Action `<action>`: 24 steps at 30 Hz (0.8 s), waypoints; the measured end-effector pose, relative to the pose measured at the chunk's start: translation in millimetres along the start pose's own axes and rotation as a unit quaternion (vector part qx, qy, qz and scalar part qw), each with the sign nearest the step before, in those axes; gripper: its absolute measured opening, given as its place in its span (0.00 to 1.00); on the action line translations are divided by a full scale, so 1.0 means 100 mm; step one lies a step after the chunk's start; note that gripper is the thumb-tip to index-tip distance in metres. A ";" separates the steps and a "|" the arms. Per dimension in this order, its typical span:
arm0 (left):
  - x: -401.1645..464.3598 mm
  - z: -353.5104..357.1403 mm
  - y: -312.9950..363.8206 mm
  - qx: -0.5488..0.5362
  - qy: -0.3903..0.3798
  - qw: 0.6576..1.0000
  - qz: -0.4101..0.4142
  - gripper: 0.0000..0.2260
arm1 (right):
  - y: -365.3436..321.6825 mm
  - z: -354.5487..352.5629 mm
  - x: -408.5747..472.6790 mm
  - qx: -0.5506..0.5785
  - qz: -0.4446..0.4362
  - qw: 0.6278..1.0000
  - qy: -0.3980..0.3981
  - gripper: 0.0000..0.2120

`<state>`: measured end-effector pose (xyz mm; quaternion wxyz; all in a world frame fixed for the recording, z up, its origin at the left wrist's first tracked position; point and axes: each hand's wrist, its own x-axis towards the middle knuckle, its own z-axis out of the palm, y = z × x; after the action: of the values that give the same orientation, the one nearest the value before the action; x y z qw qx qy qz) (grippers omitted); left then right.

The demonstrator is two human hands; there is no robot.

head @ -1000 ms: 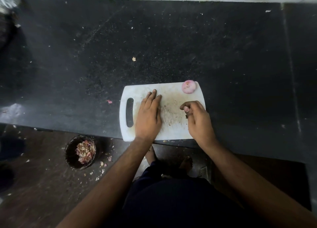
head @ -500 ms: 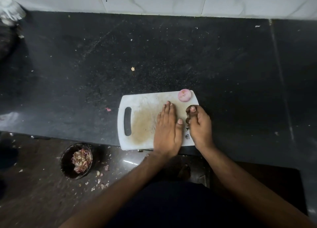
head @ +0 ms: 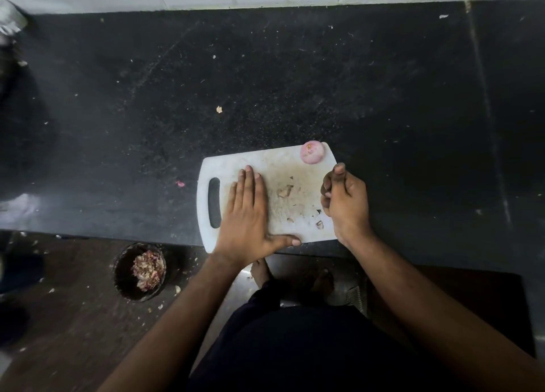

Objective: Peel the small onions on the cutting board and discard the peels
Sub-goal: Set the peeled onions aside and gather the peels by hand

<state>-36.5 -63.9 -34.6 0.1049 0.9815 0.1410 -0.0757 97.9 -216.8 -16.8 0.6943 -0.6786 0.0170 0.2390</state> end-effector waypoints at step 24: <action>0.37 -0.07 0.33 -0.163 0.150 0.972 -0.077 0.28 | -0.05 -0.03 -0.02 0.062 0.020 0.997 -0.033 0.23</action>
<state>9.5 -83.8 -28.0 0.2351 0.9376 0.2405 0.0883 99.0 -219.8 -11.5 0.7303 -0.6255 0.0227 0.2736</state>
